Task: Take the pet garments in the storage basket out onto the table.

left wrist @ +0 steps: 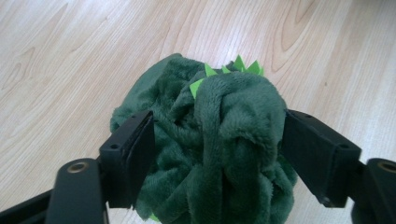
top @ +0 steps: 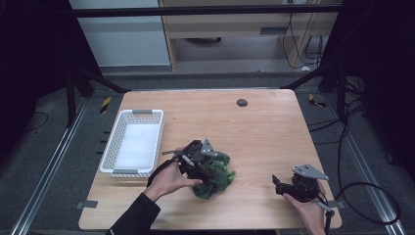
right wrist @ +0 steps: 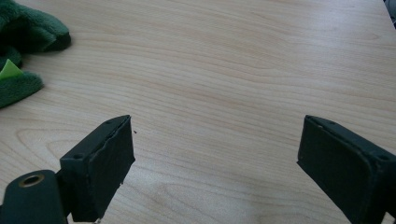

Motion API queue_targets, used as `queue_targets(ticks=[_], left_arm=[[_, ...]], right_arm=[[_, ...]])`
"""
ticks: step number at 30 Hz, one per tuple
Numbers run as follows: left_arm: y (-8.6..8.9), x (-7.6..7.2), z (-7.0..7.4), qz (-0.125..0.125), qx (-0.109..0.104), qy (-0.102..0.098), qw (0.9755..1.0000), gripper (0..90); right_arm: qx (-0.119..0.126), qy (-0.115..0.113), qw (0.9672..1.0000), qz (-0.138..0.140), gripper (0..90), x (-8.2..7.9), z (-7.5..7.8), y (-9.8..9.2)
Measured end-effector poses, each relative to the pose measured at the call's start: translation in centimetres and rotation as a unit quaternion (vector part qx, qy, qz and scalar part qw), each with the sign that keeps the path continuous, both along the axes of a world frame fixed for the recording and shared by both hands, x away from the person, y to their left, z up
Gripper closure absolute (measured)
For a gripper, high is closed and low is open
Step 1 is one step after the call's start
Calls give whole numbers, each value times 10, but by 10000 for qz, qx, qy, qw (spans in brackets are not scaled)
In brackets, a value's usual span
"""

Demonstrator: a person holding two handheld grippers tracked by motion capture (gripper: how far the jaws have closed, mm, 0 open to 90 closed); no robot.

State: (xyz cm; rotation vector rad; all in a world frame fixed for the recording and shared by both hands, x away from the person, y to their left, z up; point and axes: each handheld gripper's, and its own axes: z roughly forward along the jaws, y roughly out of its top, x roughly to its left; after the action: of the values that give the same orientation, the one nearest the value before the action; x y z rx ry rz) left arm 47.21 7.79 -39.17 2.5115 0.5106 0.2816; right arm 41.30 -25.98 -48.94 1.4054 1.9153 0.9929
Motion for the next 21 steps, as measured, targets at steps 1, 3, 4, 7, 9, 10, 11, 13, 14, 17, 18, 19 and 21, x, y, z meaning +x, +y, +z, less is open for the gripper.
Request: queue_targets(ticks=[1,3,4,7,9,10,11,13,14,17,18,19,21], left_arm=[[1,-1,0,11,-42,-2,10000,240],[4,-2,1,52,-145,-37,9999,233],[5,-3,2,76,-199,-53,9998,228],[11,-6,3,193,-391,-134,9990,219],[16,-7,4,289,-544,-190,9979,213],[19,-8,4,354,-627,-201,9972,214],[21,-9,5,386,-687,-210,9967,215],[26,-11,5,485,-789,-253,9954,217],[29,-13,5,561,-887,-273,9941,217],[36,-17,5,700,-1103,-331,9909,218],[41,-19,6,776,-1219,-353,9889,218],[43,-21,5,814,-1273,-369,9878,218],[48,-23,5,893,-1368,-400,9858,218]], right_arm=[[-2,-4,10000,1,107,0,0,0],[7,-12,10000,-6,107,0,0,0],[25,-11,10000,-5,106,0,0,0],[45,-3,10000,-13,106,0,1,0],[51,9,10000,-17,106,0,1,0],[52,7,10000,-17,106,0,1,0],[52,8,10000,-20,105,0,1,0],[51,0,10000,-21,105,-1,1,0],[48,1,10000,-22,106,-1,1,0],[16,-23,10000,-24,105,0,0,0],[13,-23,10000,-22,105,0,0,0],[7,-31,10000,-24,106,0,0,0],[7,-29,10000,-27,105,0,0,0]])
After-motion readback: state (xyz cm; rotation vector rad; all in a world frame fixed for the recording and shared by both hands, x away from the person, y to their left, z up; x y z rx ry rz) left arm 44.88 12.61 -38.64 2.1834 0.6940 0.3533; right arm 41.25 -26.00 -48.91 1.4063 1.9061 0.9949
